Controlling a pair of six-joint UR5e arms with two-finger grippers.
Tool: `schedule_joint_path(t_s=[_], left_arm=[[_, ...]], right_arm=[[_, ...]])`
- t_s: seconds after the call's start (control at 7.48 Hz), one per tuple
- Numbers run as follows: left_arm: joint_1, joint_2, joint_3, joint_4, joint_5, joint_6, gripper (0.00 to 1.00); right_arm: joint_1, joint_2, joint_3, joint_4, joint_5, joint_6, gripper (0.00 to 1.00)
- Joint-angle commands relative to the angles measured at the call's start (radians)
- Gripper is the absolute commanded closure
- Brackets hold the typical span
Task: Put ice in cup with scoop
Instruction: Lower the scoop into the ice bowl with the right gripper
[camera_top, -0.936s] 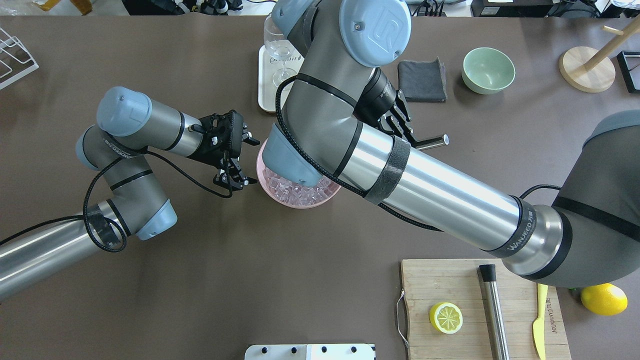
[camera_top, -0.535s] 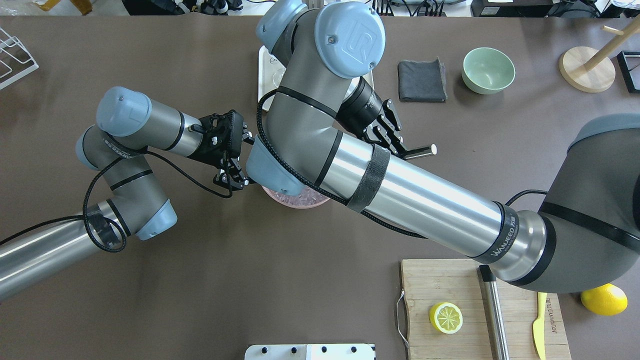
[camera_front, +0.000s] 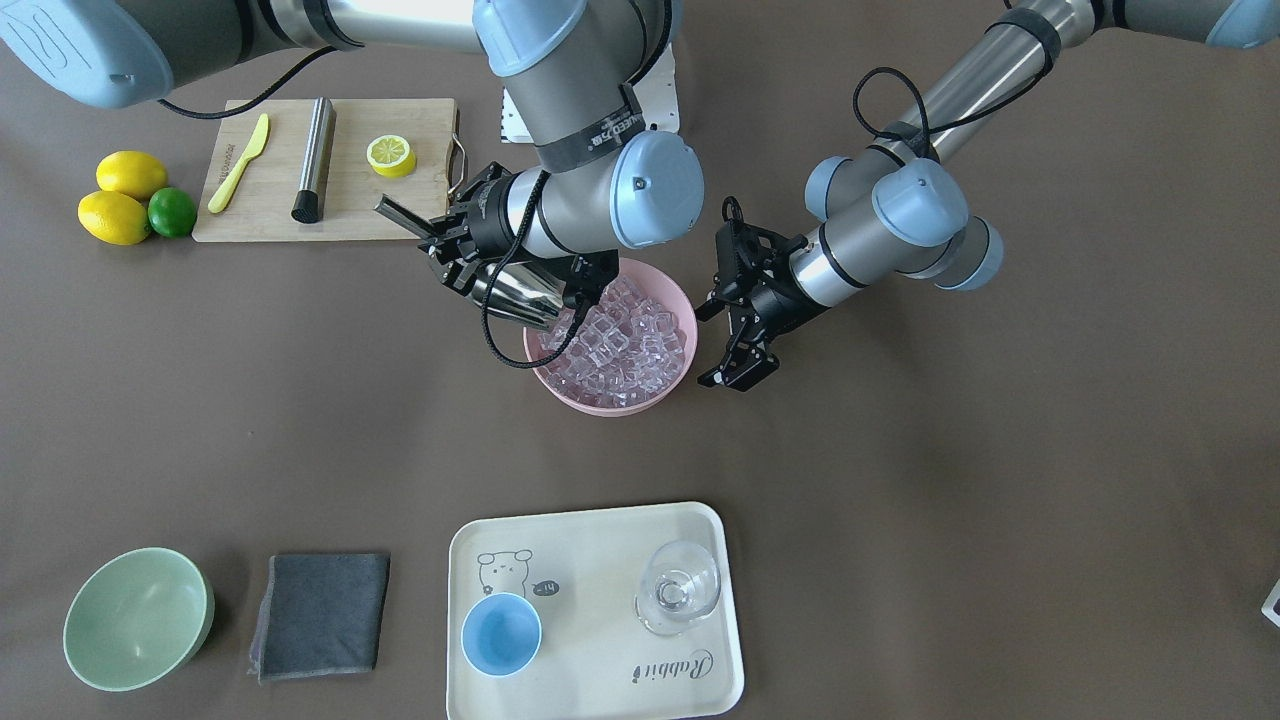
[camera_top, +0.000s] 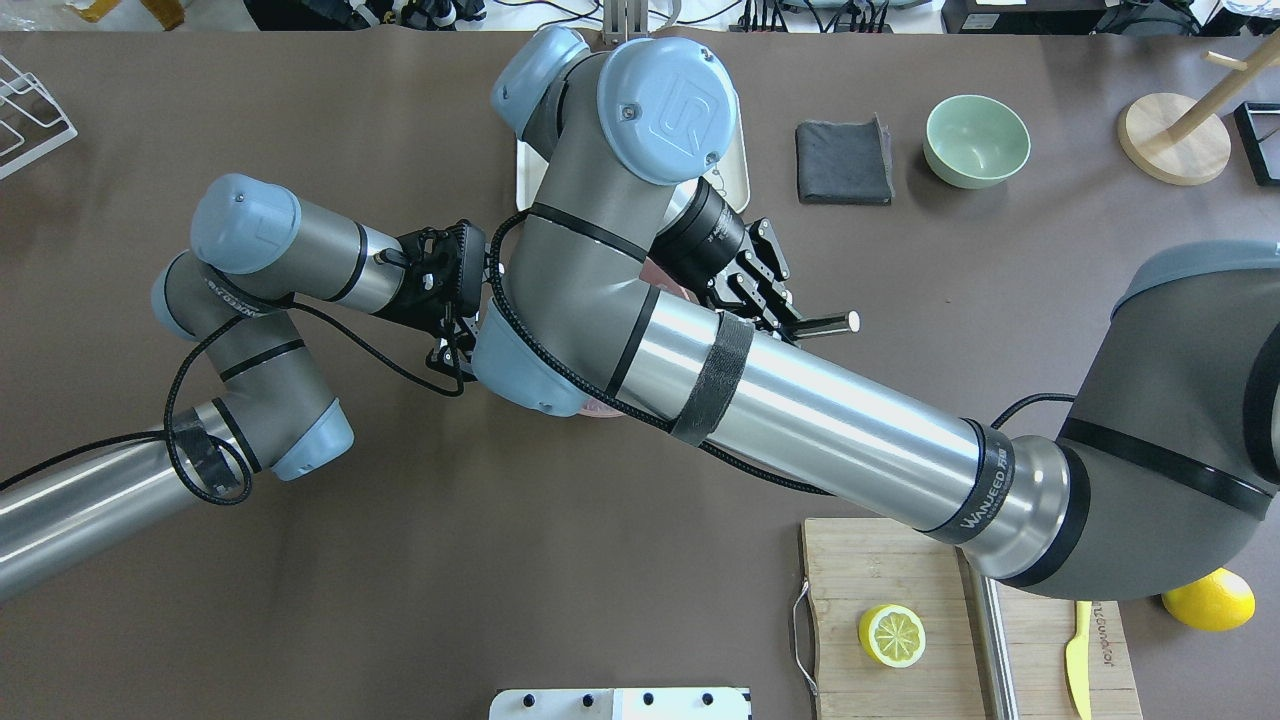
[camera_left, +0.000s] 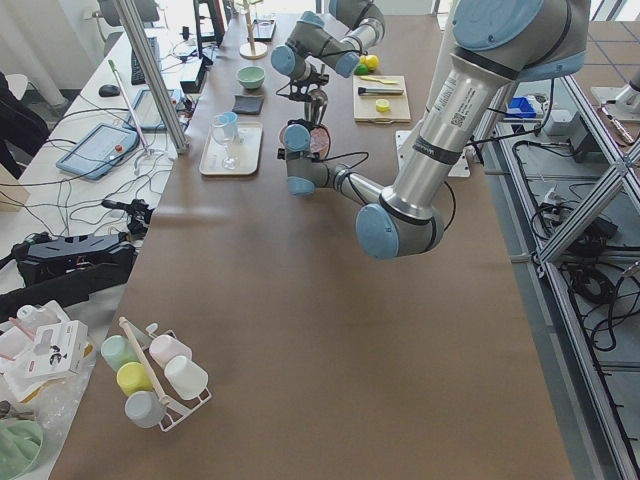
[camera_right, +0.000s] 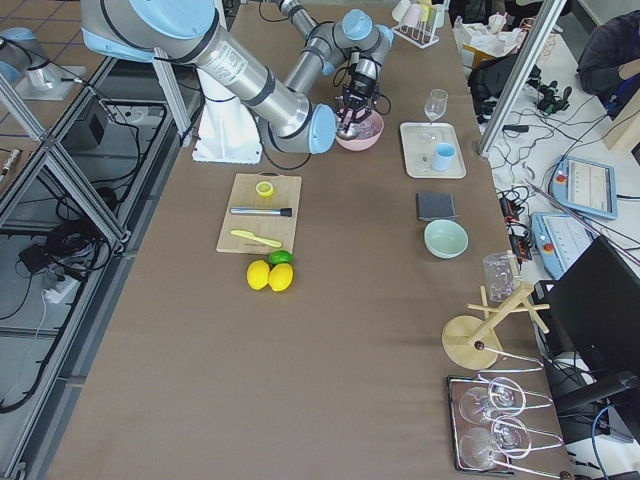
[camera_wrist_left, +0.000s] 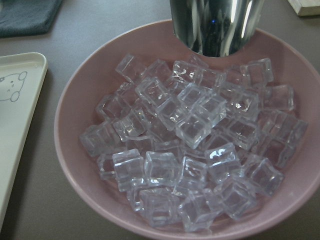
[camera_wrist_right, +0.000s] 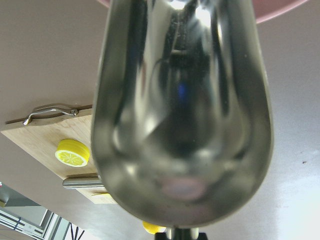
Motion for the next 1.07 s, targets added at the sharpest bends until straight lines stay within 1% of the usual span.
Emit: schedule_joint_path(t_s=[0.0,0.13,0.53,0.94], left_arm=[[0.000,0.002,0.000,-0.002,0.001,0.000,0.03],[0.000,0.002,0.000,-0.003,0.001,0.000,0.03],[0.003,0.003,0.003,-0.036,0.019,0.000,0.03],[0.003,0.005,0.003,-0.036,0.019,0.000,0.03]], right_arm=[[-0.006,0.038,-0.028,0.000,0.002,0.011,1.00],[-0.006,0.044,-0.031,0.000,0.004,0.013,1.00],[-0.008,0.049,-0.091,-0.001,0.002,0.014,1.00],[-0.014,0.048,-0.102,0.000,0.001,0.014,1.00]])
